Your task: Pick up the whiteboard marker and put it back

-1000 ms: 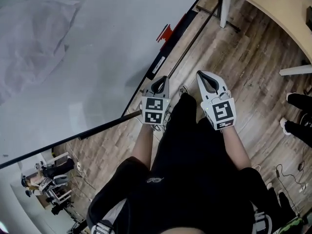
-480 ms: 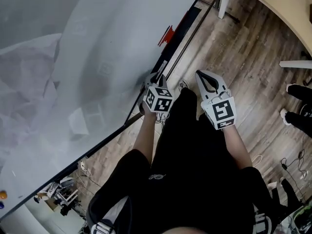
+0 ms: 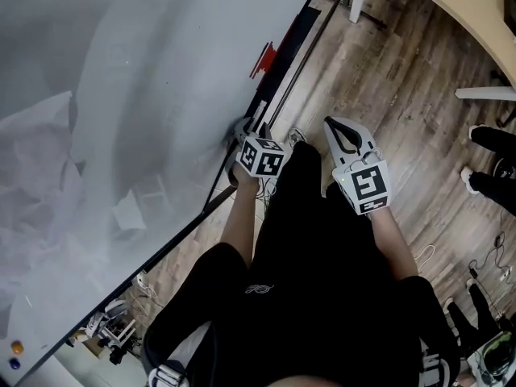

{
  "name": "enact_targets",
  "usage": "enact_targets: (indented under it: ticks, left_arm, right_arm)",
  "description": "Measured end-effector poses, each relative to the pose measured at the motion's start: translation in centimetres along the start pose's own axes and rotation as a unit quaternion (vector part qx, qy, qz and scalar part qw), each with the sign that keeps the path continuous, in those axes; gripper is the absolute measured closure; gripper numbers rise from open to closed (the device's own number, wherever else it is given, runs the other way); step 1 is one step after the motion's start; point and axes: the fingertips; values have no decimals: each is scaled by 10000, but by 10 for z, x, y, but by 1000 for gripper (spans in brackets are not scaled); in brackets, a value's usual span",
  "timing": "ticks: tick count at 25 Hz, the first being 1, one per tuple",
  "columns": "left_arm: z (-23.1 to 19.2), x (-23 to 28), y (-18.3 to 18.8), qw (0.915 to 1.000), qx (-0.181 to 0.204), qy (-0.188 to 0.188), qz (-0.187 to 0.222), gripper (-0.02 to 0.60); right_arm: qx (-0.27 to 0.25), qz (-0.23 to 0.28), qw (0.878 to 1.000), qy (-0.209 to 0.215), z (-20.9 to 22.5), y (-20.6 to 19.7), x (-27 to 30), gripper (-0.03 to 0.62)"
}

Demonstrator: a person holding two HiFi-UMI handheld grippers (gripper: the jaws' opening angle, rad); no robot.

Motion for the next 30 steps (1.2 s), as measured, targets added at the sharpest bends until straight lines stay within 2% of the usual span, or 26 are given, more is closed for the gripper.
enact_targets:
  ticks: [10,14,30]
  left_arm:
    - [2,4,2,9993,-296,-245,3,459]
    - [-1,2,1,9989,-391,-263,-3,502]
    - [5,-13,3,9965,-724,-362,222,512]
  right_arm:
    - [4,-22,10000,-14,2,-1,-3,591]
    - [1,-32,10000,2,3,0,-4,592]
    - [-44,-31,10000,58,1,0,-11,592]
Point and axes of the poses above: the fingertips, and each gripper's own axes: x forward along the fingers, z to its right, y out of its top, and after that the axes turned 12 degrees about x, right-handed
